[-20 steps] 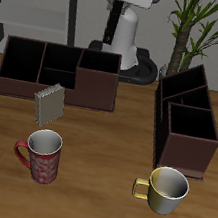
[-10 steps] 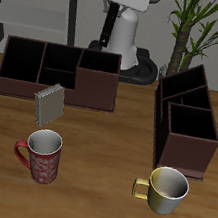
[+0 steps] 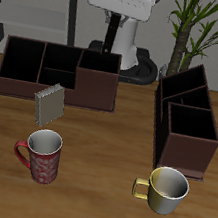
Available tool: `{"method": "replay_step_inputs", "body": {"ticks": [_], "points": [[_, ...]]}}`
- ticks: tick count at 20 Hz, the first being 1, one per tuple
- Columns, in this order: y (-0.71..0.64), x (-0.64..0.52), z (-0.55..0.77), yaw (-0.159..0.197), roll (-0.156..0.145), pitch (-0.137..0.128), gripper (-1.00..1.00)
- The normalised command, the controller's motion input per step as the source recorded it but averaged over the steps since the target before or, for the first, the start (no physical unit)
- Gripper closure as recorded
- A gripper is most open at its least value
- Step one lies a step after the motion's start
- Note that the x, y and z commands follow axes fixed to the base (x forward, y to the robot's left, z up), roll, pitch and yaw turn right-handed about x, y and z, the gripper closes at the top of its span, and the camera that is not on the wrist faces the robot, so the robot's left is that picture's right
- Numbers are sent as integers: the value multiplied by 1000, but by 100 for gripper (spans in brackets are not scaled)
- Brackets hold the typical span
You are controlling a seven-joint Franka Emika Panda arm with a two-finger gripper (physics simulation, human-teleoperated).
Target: Place the black book into the back desk caddy's right compartment
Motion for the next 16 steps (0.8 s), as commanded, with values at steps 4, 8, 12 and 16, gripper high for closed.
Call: {"method": "replay_step_inputs", "body": {"ticks": [4, 8, 12, 16], "points": [[8, 95, -271, -26, 12, 40, 100], [20, 68, -282, -2, 13, 42, 100], [-8, 7, -173, -12, 2, 11, 100], [-95, 40, -285, -24, -6, 40, 100]]}}
